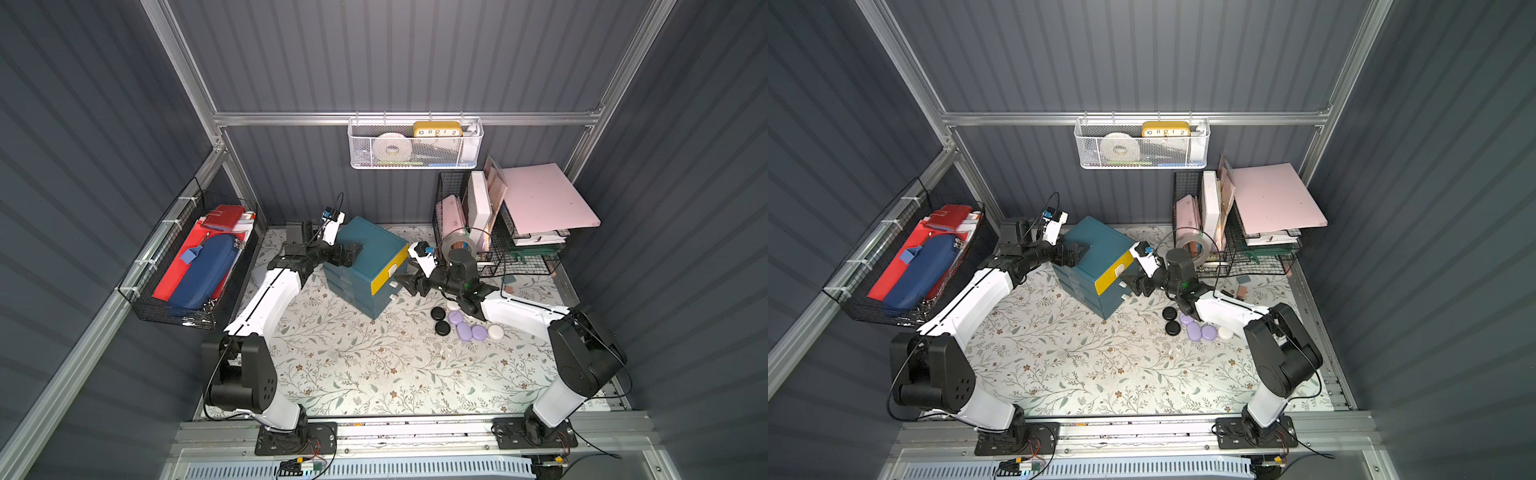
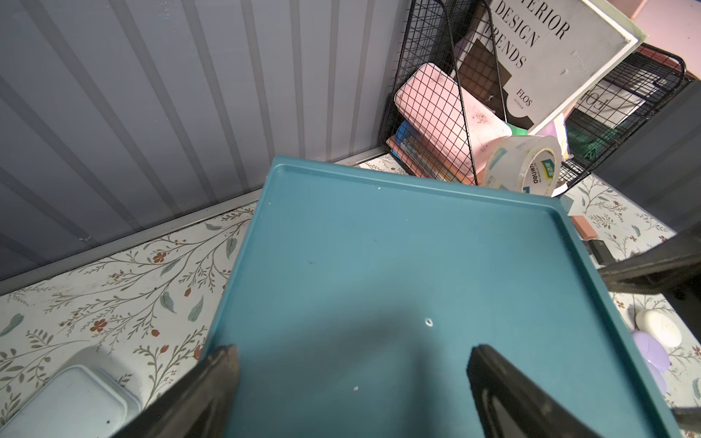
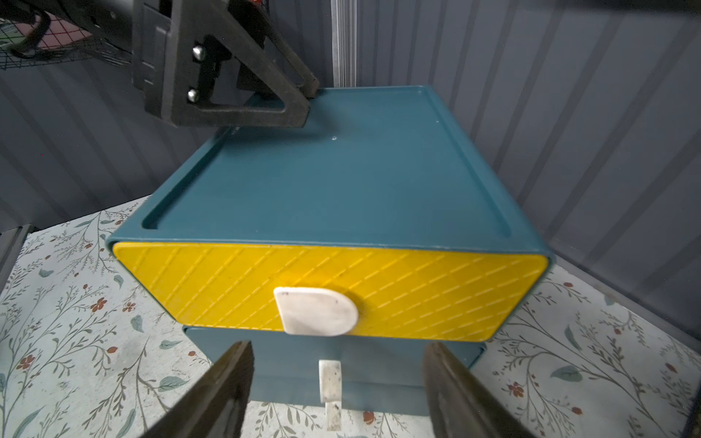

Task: Put the bluetooth earphones in the drawer according to color
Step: Open the drawer in the storage box.

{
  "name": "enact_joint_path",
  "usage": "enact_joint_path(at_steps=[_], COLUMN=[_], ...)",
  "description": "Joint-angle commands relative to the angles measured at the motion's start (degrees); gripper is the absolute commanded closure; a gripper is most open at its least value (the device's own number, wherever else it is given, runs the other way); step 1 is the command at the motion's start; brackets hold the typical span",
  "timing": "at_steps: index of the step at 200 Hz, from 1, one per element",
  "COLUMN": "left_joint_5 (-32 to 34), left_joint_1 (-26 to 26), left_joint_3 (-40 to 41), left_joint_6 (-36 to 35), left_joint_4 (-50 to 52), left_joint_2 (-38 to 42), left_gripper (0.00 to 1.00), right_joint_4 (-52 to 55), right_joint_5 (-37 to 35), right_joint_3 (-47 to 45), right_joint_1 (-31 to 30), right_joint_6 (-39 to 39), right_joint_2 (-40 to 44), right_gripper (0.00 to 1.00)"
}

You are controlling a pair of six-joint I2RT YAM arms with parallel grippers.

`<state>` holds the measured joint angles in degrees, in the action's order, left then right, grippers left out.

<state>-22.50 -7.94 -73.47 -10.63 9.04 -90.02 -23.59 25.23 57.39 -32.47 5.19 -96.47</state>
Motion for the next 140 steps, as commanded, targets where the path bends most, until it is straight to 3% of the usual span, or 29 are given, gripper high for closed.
enact_joint_path(at_steps=[1, 140], left_joint_5=[0.56, -0.09], left_joint_1=[-0.31, -0.37], left_joint_3=[1.13, 1.87], left_joint_6=[1.14, -0.17], left_joint_4=[4.14, 6.61], left_joint_2=[-1.92, -2.96], left_gripper=[0.01, 0.01], right_joint_4=[-2.04, -3.66], right_joint_5=[0.84, 3.48], right_joint_3=[2.5, 7.3], right_joint_1=[-0.51, -1.23], right_joint_6=[0.06, -1.09], right_joint_2=[-1.59, -7.06], right_gripper=[0.26, 0.33])
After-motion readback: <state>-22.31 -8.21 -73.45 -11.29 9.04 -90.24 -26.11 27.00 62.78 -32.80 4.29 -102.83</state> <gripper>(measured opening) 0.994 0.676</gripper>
